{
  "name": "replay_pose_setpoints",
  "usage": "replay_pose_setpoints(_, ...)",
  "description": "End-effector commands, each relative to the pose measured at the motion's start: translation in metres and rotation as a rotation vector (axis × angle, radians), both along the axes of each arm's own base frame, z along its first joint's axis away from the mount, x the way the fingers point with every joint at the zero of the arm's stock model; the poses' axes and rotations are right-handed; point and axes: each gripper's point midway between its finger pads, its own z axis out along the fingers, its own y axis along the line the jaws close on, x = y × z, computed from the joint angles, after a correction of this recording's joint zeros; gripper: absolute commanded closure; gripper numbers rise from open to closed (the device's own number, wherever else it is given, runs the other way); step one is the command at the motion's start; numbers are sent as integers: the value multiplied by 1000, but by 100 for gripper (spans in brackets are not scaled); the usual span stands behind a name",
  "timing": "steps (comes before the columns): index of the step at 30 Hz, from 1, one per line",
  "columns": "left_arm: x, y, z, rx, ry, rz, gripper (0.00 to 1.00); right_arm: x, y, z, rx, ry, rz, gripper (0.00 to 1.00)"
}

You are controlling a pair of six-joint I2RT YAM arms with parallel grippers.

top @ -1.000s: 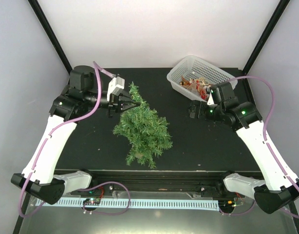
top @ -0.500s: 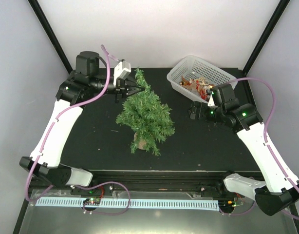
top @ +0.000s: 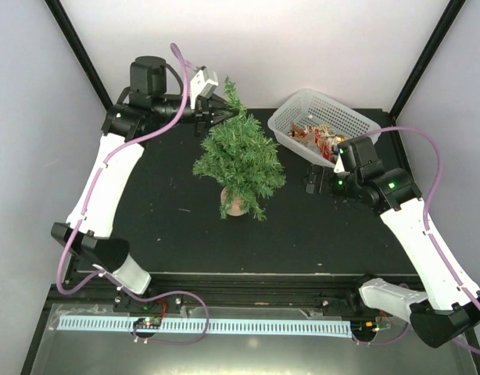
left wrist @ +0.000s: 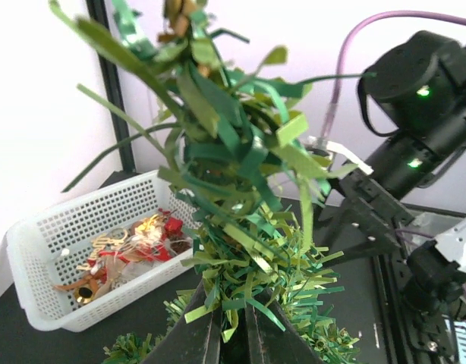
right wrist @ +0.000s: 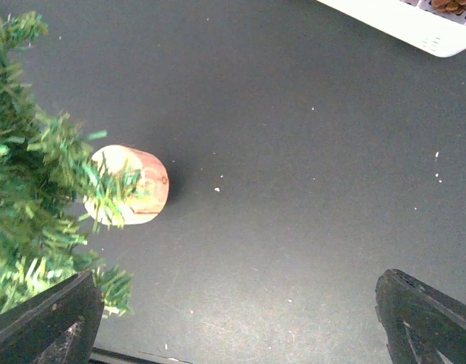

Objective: Decorate the small christmas tree

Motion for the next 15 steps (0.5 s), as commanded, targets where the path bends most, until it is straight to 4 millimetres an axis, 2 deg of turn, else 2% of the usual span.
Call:
replay_pose_setpoints(1,17,4,32,-44,-141,45,98,2,-2,5,-2,-28,-8,1)
replay_pose_setpoints(8,46,4,32,-49,-160,76,98,-1,-1,2,7,-15,-5,1)
replay_pose_setpoints(15,75,12,30,-80,-152,114,98,-5,-5,-2,-3,-6,-11,1)
